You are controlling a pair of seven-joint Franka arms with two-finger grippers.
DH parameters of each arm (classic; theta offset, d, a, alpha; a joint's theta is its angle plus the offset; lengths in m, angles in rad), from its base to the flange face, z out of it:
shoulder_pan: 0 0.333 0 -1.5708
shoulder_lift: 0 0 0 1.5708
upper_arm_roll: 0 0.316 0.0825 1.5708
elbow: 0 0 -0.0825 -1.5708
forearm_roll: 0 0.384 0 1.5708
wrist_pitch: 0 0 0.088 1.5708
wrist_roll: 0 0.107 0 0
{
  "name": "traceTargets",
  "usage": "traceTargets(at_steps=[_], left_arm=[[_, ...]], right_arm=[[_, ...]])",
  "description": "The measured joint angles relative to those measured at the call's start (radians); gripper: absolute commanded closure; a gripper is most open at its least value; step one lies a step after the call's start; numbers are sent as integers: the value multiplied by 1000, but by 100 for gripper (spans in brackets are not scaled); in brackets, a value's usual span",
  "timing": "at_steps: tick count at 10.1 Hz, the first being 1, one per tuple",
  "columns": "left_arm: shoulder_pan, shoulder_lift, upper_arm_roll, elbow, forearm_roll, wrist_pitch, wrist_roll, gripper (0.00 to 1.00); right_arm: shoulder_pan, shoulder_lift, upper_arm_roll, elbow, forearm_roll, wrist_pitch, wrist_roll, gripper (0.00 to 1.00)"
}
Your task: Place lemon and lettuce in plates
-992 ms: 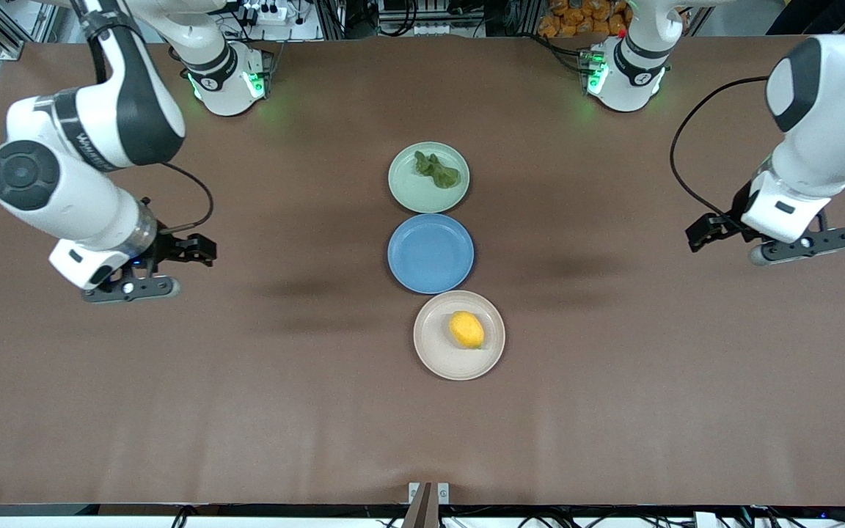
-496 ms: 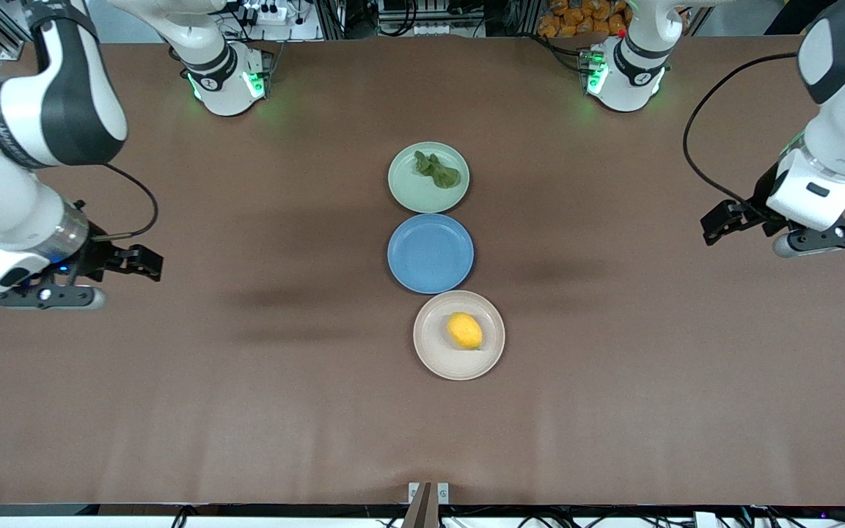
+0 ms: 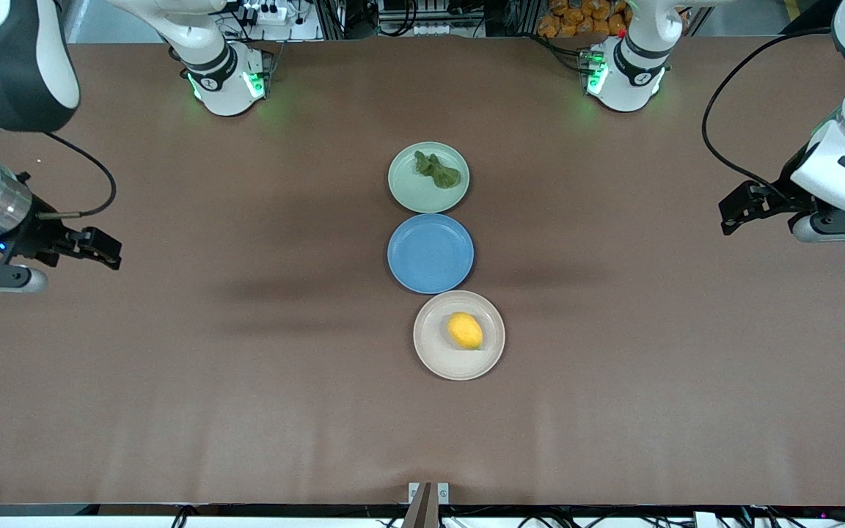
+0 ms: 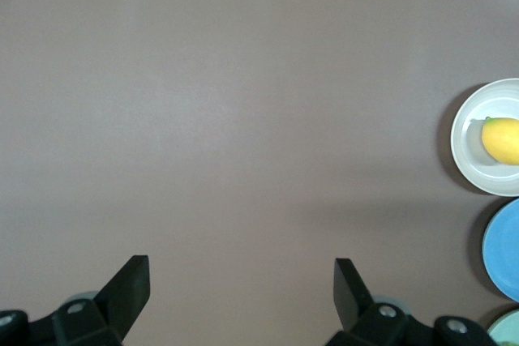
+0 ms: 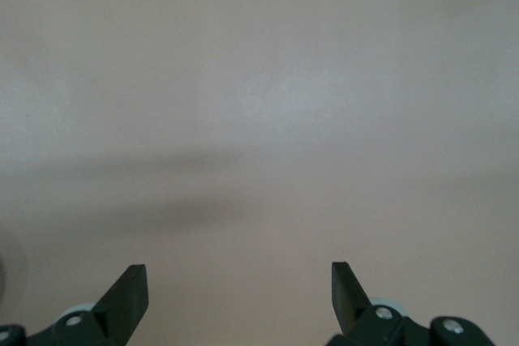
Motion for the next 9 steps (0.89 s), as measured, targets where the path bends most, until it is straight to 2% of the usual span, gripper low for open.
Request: traceTargets(at_steps=[4, 9], left_arm=[[2, -2, 0, 75, -29, -74, 46, 0], [2, -6, -3, 125, -45, -124, 47, 0]], right_arm=[[-3, -58, -3, 15, 1, -34, 0, 0], [-3, -82, -3, 28, 3, -37, 0, 0]])
